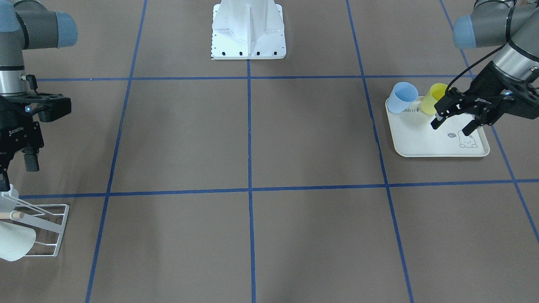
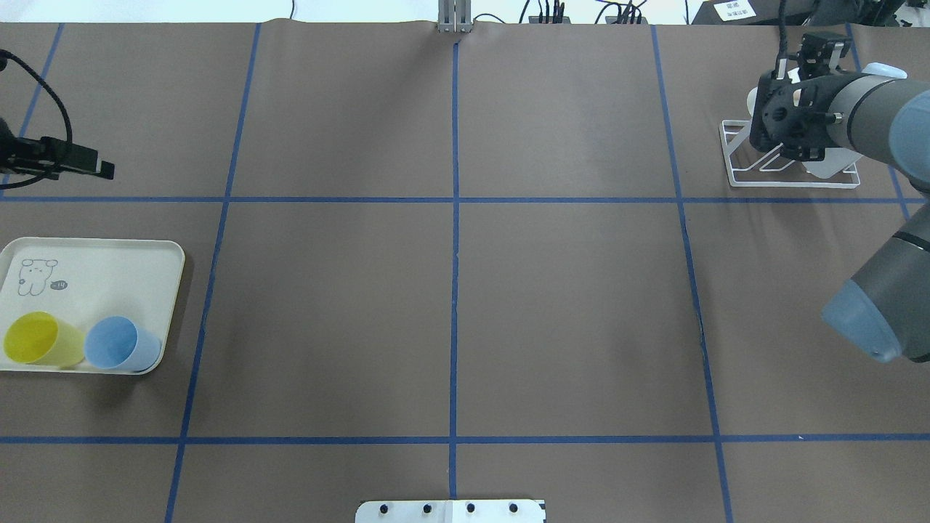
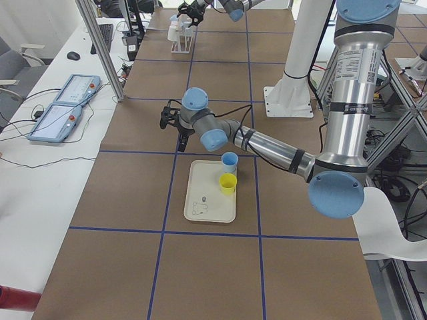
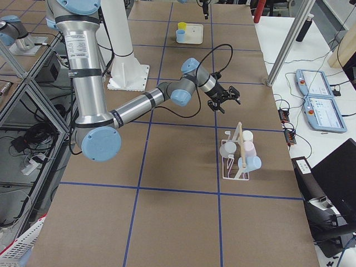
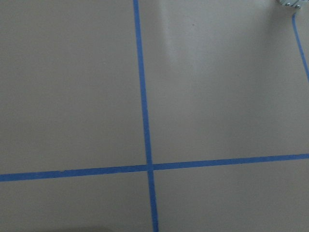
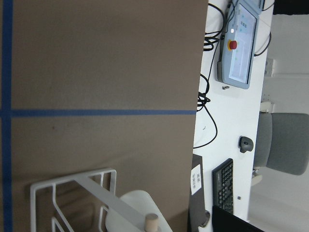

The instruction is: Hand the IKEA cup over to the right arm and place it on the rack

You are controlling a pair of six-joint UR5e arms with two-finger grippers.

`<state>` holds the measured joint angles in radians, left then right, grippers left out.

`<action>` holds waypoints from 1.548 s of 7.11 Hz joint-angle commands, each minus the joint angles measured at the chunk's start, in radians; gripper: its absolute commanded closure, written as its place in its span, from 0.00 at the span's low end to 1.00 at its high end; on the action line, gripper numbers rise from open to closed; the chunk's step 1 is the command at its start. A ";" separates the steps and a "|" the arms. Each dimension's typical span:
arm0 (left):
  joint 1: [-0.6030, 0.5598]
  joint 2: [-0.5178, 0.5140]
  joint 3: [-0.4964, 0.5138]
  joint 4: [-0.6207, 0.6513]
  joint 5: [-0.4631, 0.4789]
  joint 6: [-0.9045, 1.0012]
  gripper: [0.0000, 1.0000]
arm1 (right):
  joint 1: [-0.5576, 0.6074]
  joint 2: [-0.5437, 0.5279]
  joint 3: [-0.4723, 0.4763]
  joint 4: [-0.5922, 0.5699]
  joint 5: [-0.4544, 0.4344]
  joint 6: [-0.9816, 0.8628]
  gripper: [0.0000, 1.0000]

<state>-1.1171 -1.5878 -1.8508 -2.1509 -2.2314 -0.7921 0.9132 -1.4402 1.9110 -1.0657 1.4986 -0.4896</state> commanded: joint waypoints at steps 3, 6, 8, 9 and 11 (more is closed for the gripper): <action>0.008 0.261 -0.067 -0.007 0.087 0.157 0.00 | -0.049 0.010 0.048 -0.061 0.406 0.746 0.00; 0.101 0.335 -0.062 -0.046 0.088 0.149 0.00 | -0.129 0.099 0.190 -0.385 0.410 0.855 0.00; 0.166 0.353 -0.056 -0.044 0.090 0.148 0.00 | -0.171 0.196 0.191 -0.539 0.399 0.853 0.00; 0.183 0.356 -0.053 -0.044 0.088 0.148 0.00 | -0.172 0.196 0.191 -0.539 0.399 0.853 0.00; 0.204 0.365 -0.033 -0.044 0.088 0.151 0.00 | -0.172 0.193 0.189 -0.539 0.397 0.844 0.00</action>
<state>-0.9257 -1.2265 -1.8954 -2.1952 -2.1429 -0.6436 0.7421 -1.2474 2.1008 -1.6010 1.8968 0.3593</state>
